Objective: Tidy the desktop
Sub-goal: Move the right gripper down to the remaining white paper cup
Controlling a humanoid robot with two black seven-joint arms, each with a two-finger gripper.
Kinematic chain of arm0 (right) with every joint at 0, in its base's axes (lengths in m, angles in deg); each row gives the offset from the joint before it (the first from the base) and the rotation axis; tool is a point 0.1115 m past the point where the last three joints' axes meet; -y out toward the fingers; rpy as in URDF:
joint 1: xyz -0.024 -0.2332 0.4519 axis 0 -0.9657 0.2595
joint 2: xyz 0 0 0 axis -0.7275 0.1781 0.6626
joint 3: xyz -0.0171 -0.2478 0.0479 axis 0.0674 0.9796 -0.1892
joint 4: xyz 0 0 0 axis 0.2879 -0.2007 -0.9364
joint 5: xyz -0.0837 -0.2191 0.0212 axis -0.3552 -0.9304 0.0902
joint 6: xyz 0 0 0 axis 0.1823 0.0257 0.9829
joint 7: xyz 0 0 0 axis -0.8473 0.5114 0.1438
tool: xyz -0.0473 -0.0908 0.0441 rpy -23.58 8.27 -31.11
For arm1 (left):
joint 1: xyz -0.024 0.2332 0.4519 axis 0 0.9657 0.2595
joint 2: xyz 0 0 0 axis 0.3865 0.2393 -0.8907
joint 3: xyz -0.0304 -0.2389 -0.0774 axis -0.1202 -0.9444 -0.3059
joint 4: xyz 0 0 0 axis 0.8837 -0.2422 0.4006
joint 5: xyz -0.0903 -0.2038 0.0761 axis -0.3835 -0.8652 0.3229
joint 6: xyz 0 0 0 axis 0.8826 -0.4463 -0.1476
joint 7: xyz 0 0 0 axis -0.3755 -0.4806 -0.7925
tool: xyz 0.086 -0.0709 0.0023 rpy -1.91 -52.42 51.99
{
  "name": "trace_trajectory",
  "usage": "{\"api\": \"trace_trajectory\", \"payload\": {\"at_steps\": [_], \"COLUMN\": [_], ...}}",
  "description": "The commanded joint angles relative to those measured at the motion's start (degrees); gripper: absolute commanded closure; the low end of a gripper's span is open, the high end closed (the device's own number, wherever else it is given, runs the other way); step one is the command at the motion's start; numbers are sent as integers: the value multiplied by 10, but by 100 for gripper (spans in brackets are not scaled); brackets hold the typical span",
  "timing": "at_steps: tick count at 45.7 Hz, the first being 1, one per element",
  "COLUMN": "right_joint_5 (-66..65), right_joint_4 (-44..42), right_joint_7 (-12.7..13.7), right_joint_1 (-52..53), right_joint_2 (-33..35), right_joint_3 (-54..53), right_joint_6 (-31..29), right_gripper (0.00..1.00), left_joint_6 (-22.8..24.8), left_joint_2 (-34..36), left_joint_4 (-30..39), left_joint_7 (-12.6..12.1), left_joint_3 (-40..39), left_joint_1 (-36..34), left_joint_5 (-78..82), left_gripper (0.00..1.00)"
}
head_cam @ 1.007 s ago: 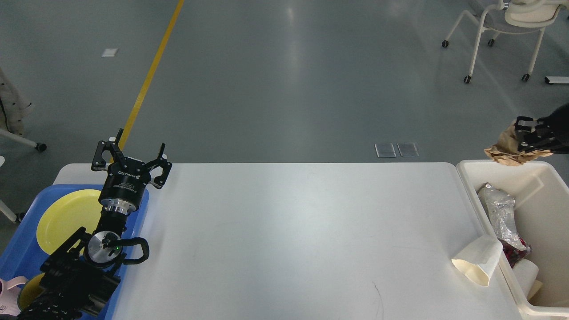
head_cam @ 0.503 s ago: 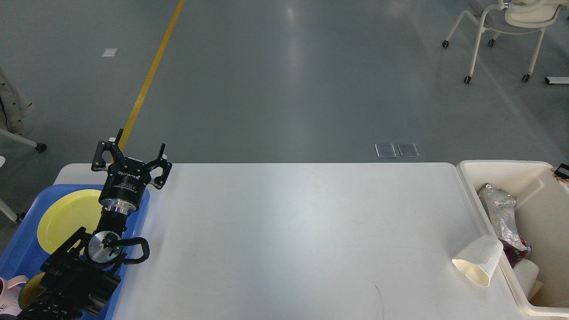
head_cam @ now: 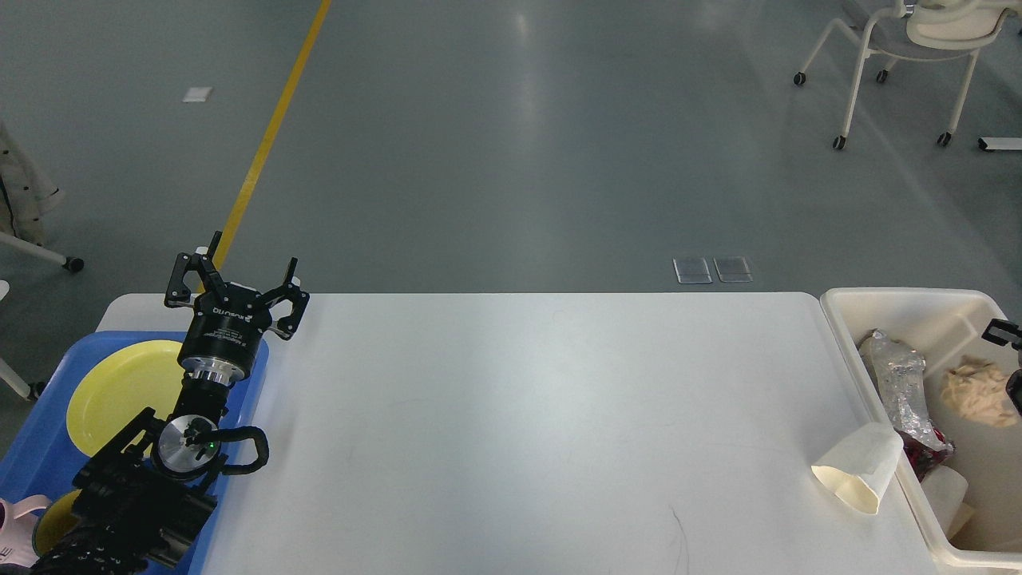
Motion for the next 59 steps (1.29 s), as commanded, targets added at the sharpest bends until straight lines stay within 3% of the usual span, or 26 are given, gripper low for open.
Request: {"api": "trace_trajectory", "payload": {"at_steps": [1, 8, 14, 24, 37, 46, 59], "right_joint_5": [2, 1, -2, 0, 22, 94, 155], "right_joint_4": [0, 18, 96, 264, 566, 722, 739], "right_joint_7": [0, 1, 9, 13, 11, 5, 11], "right_joint_1": [5, 45, 146, 380, 672, 791, 824], "right_joint_2": [-1, 0, 23, 65, 26, -31, -59], "right_joint_3": [-1, -4, -1, 4, 91, 98, 111], "right_joint_6": [0, -1, -33, -189, -388, -404, -415], "right_gripper": [0, 0, 0, 0, 0, 0, 0], "left_joint_6": [0, 0, 0, 0, 0, 0, 0], "left_joint_2": [0, 0, 0, 0, 0, 0, 1], "left_joint_4": [0, 0, 0, 0, 0, 0, 0], "left_joint_7": [0, 0, 0, 0, 0, 0, 0], "left_joint_3": [0, 0, 0, 0, 0, 0, 0], "left_joint_1": [0, 0, 0, 0, 0, 0, 0], "left_joint_5": [0, 0, 0, 0, 0, 0, 0], "left_gripper": [3, 3, 3, 3, 3, 3, 3]}}
